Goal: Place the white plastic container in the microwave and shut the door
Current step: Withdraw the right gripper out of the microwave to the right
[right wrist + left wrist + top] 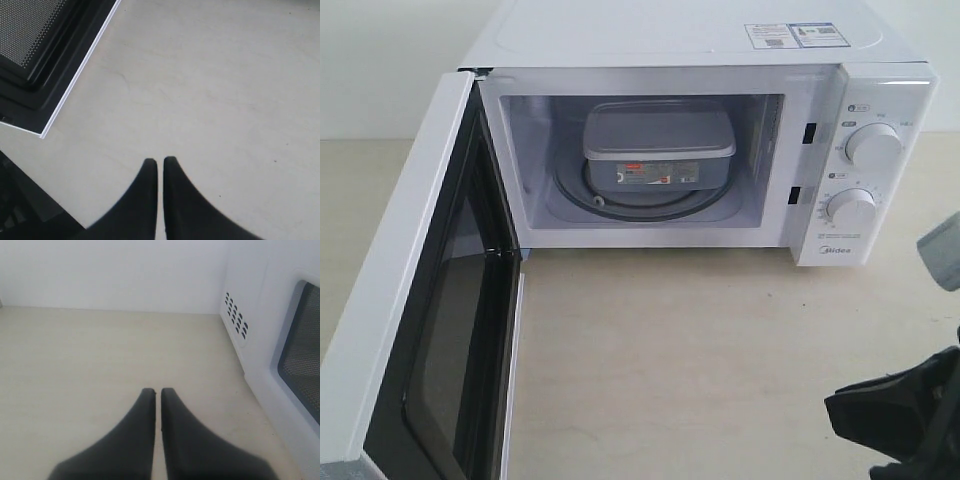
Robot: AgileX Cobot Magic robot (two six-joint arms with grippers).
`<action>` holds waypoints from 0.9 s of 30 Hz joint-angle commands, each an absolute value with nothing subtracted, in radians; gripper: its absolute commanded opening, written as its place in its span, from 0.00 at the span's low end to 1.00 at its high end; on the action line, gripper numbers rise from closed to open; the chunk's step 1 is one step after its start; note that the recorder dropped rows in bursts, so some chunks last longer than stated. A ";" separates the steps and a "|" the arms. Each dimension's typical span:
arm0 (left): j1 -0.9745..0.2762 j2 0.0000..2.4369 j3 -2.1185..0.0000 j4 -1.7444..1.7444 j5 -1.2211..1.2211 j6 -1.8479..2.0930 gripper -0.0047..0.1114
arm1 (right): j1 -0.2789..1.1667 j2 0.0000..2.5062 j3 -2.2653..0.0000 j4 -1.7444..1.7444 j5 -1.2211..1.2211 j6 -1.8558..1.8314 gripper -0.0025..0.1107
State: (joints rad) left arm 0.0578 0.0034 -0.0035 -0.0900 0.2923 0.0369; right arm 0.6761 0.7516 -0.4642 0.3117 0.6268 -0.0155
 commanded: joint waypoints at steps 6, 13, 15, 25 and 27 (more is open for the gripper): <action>0.054 0.000 0.000 -0.089 0.292 0.030 0.08 | 0.678 0.741 -0.459 0.309 0.610 -0.007 0.02; 0.054 0.000 0.000 -0.089 0.292 0.030 0.08 | 0.678 0.741 -0.459 0.309 0.605 -0.007 0.02; 0.054 0.000 0.000 -0.089 0.292 0.030 0.08 | 0.678 0.741 -0.459 0.309 0.610 -0.007 0.02; 0.054 0.000 0.000 -0.089 0.292 0.030 0.08 | 0.551 0.671 -0.448 0.312 0.464 -0.051 0.02; 0.054 0.000 0.000 -0.089 0.292 0.030 0.08 | 0.484 0.620 -0.433 0.305 0.430 -0.055 0.02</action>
State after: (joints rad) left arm 0.0578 0.0034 -0.0035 -0.0900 0.2923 0.0369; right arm 0.5585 0.6769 -0.4529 0.3056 0.4832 -0.0452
